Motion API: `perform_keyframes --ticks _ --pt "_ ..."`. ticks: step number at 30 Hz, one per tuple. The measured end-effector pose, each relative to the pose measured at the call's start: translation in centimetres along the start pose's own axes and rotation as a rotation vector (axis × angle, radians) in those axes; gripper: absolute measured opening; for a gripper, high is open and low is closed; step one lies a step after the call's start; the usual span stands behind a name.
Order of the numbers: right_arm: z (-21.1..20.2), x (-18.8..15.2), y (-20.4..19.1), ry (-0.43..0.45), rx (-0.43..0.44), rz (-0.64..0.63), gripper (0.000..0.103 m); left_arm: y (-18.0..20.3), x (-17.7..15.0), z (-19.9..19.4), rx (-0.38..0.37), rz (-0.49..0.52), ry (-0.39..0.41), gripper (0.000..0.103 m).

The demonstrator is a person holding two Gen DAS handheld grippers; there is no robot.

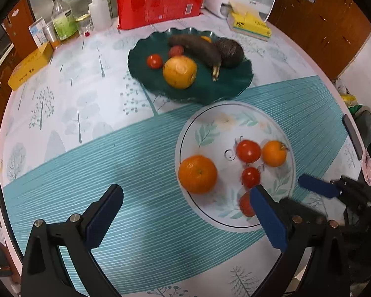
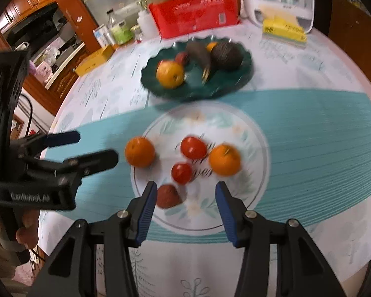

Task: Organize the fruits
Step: 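Move the left gripper to the large orange while the right moves to the second lychee, then grasp the large orange with the left gripper while the right grasps the lychee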

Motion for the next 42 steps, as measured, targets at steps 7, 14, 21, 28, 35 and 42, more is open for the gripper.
perform_keyframes --ticks 7,14,21,28,35,42 --pt "3.2 -1.9 -1.1 -0.048 0.002 -0.043 0.049 -0.5 -0.3 1.6 -0.004 -0.006 -0.008 0.1" --pt "5.0 -2.1 -2.1 -0.04 -0.034 -0.086 0.047 0.0 -0.2 2.7 -0.01 -0.001 -0.007 0.095" --pt "5.7 -2.2 -2.2 -0.037 -0.07 -0.11 0.029 0.7 0.1 4.0 -0.022 0.002 0.002 0.084" --pt "5.5 -2.4 -1.9 -0.021 -0.095 -0.109 0.028 1.5 0.2 5.7 -0.048 0.001 -0.02 0.06" --pt "5.3 -2.4 -1.8 -0.013 -0.102 -0.103 0.028 2.1 0.1 5.9 -0.048 0.018 -0.011 0.044" --pt "4.4 -2.2 -2.5 0.011 -0.107 -0.126 0.027 2.0 -0.3 5.1 -0.052 -0.004 -0.012 0.043"
Point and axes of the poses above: each gripper's, at about its wrist camera, not at the fingertips, and z roughly the way its jaws point, y to its right, x to its top, the point moved 1 cm from there along z, roughly the way its jaws point, and after that the axes turned 9 degrees about x, right-handed, at the moved point
